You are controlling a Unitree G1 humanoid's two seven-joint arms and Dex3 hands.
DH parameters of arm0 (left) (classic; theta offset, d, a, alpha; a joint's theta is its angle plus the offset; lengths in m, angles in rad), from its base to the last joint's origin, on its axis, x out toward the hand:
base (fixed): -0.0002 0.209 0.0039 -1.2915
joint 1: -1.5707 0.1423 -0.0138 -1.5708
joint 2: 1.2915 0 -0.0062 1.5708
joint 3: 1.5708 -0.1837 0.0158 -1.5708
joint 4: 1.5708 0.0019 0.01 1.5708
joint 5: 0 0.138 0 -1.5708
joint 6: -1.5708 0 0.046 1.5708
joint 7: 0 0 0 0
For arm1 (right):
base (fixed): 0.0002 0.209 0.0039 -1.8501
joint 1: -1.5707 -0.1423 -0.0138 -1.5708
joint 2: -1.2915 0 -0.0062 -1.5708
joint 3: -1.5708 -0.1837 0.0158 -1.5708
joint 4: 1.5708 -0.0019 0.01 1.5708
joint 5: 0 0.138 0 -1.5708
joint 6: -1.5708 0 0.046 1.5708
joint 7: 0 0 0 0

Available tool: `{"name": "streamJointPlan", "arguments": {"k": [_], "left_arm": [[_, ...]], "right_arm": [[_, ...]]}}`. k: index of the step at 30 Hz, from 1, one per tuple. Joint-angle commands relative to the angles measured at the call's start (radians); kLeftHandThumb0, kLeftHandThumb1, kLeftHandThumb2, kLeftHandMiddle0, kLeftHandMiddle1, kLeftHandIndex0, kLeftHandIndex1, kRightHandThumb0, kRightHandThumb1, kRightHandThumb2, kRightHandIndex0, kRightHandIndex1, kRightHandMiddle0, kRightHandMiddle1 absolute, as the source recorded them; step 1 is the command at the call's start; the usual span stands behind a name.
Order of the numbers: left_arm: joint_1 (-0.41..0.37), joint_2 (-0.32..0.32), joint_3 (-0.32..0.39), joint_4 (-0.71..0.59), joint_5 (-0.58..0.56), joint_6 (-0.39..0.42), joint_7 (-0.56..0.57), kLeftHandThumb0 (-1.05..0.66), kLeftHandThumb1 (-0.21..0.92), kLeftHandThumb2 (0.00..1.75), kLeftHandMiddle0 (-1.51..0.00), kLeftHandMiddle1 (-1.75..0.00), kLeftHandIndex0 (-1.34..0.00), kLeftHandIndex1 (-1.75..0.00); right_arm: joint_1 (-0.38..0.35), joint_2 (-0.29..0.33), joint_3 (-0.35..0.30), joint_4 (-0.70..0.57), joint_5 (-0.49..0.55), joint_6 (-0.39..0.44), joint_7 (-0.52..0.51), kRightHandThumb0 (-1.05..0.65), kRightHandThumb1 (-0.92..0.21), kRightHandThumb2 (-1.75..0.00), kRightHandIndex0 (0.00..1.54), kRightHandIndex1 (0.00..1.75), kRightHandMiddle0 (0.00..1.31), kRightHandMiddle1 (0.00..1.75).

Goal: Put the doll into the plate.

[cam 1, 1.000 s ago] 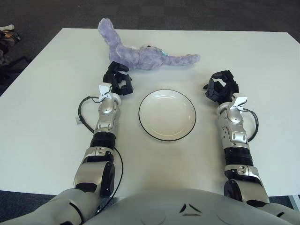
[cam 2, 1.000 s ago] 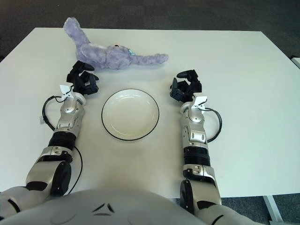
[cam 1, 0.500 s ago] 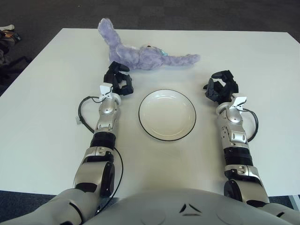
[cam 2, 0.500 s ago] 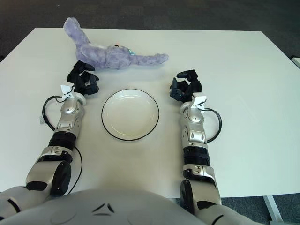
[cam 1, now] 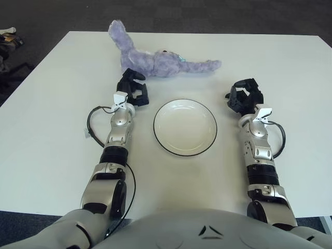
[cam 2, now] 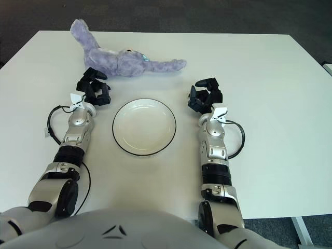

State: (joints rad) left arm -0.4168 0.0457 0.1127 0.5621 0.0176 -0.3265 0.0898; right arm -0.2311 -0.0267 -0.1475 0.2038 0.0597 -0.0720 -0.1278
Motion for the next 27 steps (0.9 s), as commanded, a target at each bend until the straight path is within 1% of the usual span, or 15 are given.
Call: {"name": "streamJointPlan", "arguments": {"k": [1, 2, 3, 4, 5, 6, 7, 8, 11, 13, 14, 17, 21, 24, 27], "left_arm": [[0.046, 0.002, -0.005, 0.008, 0.004, 0.027, 0.001, -0.01, 0.27, 1.35, -0.60, -1.75, -0.52, -1.64], [0.046, 0.002, -0.004, 0.009, 0.001, 0.026, -0.001, -0.01, 0.27, 1.35, -0.62, -1.75, -0.52, -1.62], [0.046, 0.002, -0.004, 0.009, 0.000, 0.025, -0.002, -0.01, 0.27, 1.34, -0.64, -1.75, -0.52, -1.60], [0.046, 0.003, -0.005, 0.009, 0.001, 0.023, -0.002, -0.01, 0.27, 1.33, -0.64, -1.75, -0.52, -1.59], [0.046, 0.003, -0.006, 0.009, 0.002, 0.023, -0.002, -0.01, 0.27, 1.32, -0.65, -1.75, -0.51, -1.58], [0.046, 0.004, -0.008, 0.008, 0.004, 0.021, -0.002, -0.01, 0.28, 1.32, -0.65, -1.75, -0.50, -1.58], [0.046, 0.004, -0.009, 0.008, 0.006, 0.020, -0.001, -0.01, 0.29, 1.31, -0.65, -1.75, -0.49, -1.59], [0.047, 0.004, -0.012, 0.005, 0.008, 0.017, -0.003, -0.01, 0.29, 1.31, -0.65, -1.75, -0.47, -1.59], [0.049, 0.005, -0.017, 0.000, 0.009, 0.012, -0.007, -0.01, 0.31, 1.30, -0.64, -1.75, -0.43, -1.62], [0.050, 0.007, -0.019, 0.000, 0.003, 0.005, -0.017, -0.01, 0.32, 1.29, -0.63, -1.75, -0.42, -1.64], [0.050, 0.009, -0.020, 0.003, -0.009, -0.006, -0.039, -0.01, 0.34, 1.28, -0.57, -1.75, -0.43, -1.68], [0.050, 0.015, -0.020, 0.013, -0.046, -0.041, -0.107, -0.01, 0.42, 1.19, -0.46, -1.74, -0.40, -1.72], [0.047, 0.020, -0.015, 0.030, -0.081, -0.072, -0.175, -0.01, 0.50, 1.09, -0.39, -1.73, -0.36, -1.72], [0.041, 0.024, -0.008, 0.053, -0.121, -0.103, -0.248, -0.01, 0.61, 0.93, -0.35, -1.69, -0.32, -1.69], [0.034, 0.026, -0.006, 0.074, -0.135, -0.125, -0.278, -0.01, 0.77, 0.68, -0.29, -1.64, -0.27, -1.64]], "right_arm": [[0.045, 0.003, 0.019, 0.009, -0.008, -0.001, 0.025, -0.18, -0.86, -0.54, 0.19, 1.42, 0.26, 1.71], [0.048, -0.007, 0.031, 0.009, -0.012, -0.022, 0.048, -0.21, -0.87, -0.53, 0.17, 1.36, 0.26, 1.70], [0.050, -0.014, 0.039, 0.009, -0.015, -0.037, 0.064, -0.29, -0.82, -0.55, 0.14, 1.26, 0.20, 1.61], [0.052, -0.027, 0.048, 0.016, -0.017, -0.066, 0.091, -0.33, -0.75, -0.62, 0.13, 1.21, 0.16, 1.54], [0.053, -0.034, 0.053, 0.021, -0.017, -0.084, 0.109, -0.44, -0.62, -0.75, 0.09, 1.10, 0.08, 1.37], [0.053, -0.047, 0.061, 0.033, -0.007, -0.120, 0.153, -0.47, -0.59, -0.78, 0.08, 1.08, 0.07, 1.33], [0.052, -0.056, 0.066, 0.043, 0.000, -0.146, 0.186, -0.53, -0.57, -0.79, 0.06, 0.96, 0.04, 1.21], [0.049, -0.065, 0.070, 0.057, 0.017, -0.178, 0.232, -0.57, -0.56, -0.79, 0.04, 0.89, 0.03, 1.13], [0.043, -0.076, 0.070, 0.087, 0.047, -0.232, 0.305, -0.64, -0.58, -0.75, 0.02, 0.70, 0.01, 0.95], [0.037, -0.077, 0.065, 0.105, 0.072, -0.257, 0.348, -0.67, -0.60, -0.73, 0.02, 0.63, 0.00, 0.88], [0.033, -0.073, 0.059, 0.114, 0.102, -0.269, 0.382, -0.67, -0.62, -0.71, 0.03, 0.59, 0.00, 0.84], [0.023, -0.061, 0.041, 0.134, 0.170, -0.288, 0.451, -0.68, -0.69, -0.67, 0.06, 0.51, 0.00, 0.77], [0.015, -0.053, 0.026, 0.150, 0.216, -0.298, 0.496, -0.66, -0.73, -0.65, 0.08, 0.48, 0.00, 0.73], [0.007, -0.046, 0.013, 0.160, 0.240, -0.304, 0.515, -0.66, -0.76, -0.64, 0.09, 0.46, 0.00, 0.70], [-0.001, -0.045, 0.004, 0.171, 0.242, -0.311, 0.518, -0.66, -0.78, -0.62, 0.08, 0.44, 0.00, 0.65]]}}
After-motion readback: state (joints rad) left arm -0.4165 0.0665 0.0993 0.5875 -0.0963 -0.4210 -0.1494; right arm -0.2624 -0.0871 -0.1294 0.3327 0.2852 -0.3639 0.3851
